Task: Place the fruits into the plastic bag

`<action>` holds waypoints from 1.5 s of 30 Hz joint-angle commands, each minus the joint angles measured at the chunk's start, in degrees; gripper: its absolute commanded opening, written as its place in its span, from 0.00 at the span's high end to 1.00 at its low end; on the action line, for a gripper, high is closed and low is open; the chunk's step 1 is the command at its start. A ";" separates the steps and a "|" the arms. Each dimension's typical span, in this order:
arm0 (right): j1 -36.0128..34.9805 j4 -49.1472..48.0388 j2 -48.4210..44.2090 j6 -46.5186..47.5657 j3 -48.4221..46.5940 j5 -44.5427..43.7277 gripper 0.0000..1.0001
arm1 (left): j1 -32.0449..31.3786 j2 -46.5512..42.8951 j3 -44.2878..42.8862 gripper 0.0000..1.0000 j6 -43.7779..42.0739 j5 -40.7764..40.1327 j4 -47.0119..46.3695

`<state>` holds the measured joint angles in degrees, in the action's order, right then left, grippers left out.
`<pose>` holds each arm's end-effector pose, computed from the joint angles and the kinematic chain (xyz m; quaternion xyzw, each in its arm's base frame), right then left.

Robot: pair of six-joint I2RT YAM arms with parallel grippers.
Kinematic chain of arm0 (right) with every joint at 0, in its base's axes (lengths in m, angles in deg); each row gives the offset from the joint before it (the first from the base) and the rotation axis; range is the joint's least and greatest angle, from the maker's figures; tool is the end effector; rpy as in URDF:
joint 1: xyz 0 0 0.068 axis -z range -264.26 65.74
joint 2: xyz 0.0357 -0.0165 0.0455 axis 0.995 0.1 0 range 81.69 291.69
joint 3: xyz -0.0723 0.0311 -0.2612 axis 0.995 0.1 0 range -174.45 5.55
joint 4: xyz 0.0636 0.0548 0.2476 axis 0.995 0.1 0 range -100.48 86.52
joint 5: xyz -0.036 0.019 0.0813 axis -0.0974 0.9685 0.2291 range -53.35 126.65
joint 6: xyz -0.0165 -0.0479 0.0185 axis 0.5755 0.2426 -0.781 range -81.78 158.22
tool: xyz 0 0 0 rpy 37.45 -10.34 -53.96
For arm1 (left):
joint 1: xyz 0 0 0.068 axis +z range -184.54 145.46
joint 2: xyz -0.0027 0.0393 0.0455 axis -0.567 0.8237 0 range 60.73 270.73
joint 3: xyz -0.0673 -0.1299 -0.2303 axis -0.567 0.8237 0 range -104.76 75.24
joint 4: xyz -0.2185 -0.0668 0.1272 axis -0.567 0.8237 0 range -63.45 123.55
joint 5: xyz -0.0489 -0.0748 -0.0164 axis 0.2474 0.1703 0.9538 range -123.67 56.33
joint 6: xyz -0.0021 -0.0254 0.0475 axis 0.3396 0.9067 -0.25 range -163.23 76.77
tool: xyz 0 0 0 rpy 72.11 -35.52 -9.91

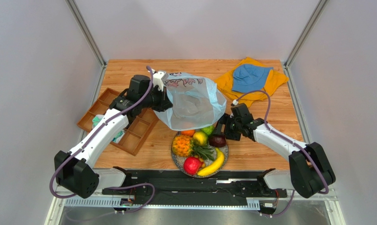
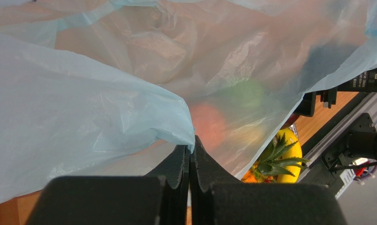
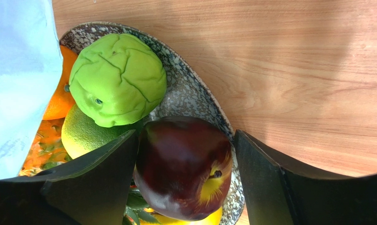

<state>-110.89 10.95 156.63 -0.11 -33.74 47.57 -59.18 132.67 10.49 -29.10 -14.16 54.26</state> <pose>0.2157 0.1156 0.1830 0.0705 0.9524 0.2285 0.1889 0.2469 -0.1263 0.3318 0.1581 0.8630 -0.2929 0.3802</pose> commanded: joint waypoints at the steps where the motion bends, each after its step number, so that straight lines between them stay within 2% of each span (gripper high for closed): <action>1: -0.61 -0.95 -1.02 0.01 0.00 0.86 0.23 | 0.30 0.57 -1.43 1.00 0.37 1.85 -0.46; 5: -0.53 -0.16 -1.72 0.18 0.00 0.51 0.27 | 0.30 0.48 -1.34 1.00 0.46 1.68 -0.54; 8: -0.61 -0.07 -2.25 -0.17 0.26 0.51 0.35 | 0.30 0.57 -1.34 1.00 0.37 1.76 -0.55; 9: -0.61 0.45 -2.51 -0.17 0.35 0.25 0.42 | 0.30 0.48 -1.34 1.00 0.46 1.68 -0.55; 14: -0.61 3.17 -5.93 0.36 0.00 -3.00 0.58 | 0.30 0.57 -1.43 1.00 0.28 1.32 -0.37; 20: -0.53 5.55 -11.30 0.36 -1.14 -5.03 0.70 | 0.30 0.04 -1.34 1.00 0.11 0.71 -0.28; 27: -0.88 7.22 -17.80 2.02 -2.37 -4.06 0.80 | 0.30 -0.05 -1.34 1.00 0.20 1.06 -0.28; 32: -7.81 9.67 -21.58 7.47 -5.70 -8.80 0.83 | 0.30 -0.05 -1.34 1.00 0.28 1.23 -0.28; 34: -10.27 9.42 -22.02 8.87 -7.03 -7.67 0.85 | 0.30 -0.05 -1.34 1.00 0.28 1.32 -0.28; 37: -13.95 7.58 -23.69 10.81 -8.43 -3.99 0.85 | 0.30 -0.22 -1.34 1.00 0.20 1.32 -0.37; 41: -17.13 -0.39 -25.10 13.89 -10.28 3.14 0.85 | 0.30 -0.31 -1.34 1.00 0.11 1.32 -0.28; 45: -17.14 -3.94 -19.16 14.58 -15.37 0.95 0.87 | 0.30 -0.23 -1.34 1.00 0.11 2.55 -0.54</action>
<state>-127.96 15.67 133.18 11.24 -42.42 47.94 -59.18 133.44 10.49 -29.01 -13.20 54.63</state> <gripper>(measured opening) 0.644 0.008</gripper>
